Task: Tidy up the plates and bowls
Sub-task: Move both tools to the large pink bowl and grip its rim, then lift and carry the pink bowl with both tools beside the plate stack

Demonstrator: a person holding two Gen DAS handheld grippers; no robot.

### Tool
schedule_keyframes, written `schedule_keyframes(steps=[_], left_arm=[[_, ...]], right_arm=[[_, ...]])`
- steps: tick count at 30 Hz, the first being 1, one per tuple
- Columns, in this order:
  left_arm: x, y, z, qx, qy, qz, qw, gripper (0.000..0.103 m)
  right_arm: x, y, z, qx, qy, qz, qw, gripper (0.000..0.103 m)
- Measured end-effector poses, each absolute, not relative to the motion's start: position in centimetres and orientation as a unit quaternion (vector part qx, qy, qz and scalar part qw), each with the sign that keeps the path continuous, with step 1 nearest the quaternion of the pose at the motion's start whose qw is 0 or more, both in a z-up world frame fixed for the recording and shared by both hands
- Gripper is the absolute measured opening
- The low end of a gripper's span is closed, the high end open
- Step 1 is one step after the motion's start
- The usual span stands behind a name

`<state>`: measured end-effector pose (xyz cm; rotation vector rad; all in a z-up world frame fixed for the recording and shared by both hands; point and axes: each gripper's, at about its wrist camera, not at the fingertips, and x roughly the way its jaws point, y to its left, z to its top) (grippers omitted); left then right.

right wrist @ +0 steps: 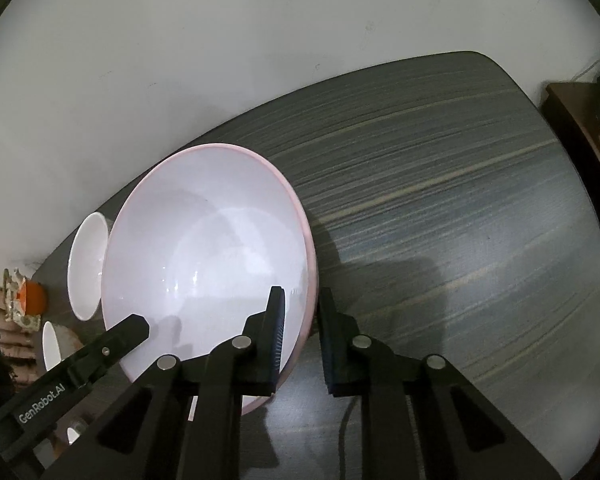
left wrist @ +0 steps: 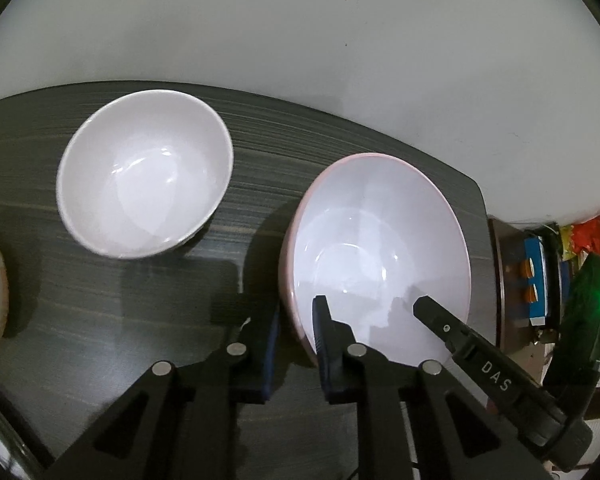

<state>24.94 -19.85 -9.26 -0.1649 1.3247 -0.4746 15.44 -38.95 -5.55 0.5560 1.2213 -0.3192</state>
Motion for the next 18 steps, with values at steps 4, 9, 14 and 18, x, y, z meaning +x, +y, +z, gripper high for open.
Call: schedule_keyframes(steps=[4, 9, 14, 18], left_arm=[[23.3, -17.9, -7.7, -0.074, 0.600, -0.218, 0.766, 0.016], [20.4, -14.5, -5.1, -0.062, 0.586, -0.216, 0.778, 0.016], [16.8, -10.9, -2.5, -0.062, 0.576, -0.215, 0.786, 0.016], [13.7, -7.9, -0.8, -0.059, 0.570, -0.212, 0.792, 0.016]], right_arm=[[14.3, -37.3, -4.4, 0.255, 0.562, -0.144, 0.774, 0.016], [12.1, -34.4, -2.3, 0.268, 0.551, -0.128, 0.780, 0.016], [10.2, -31.0, 0.2, 0.264, 0.544, -0.117, 0.788, 0.016], [7.8, -27.8, 2.0, 0.257, 0.539, -0.105, 0.795, 0.016]])
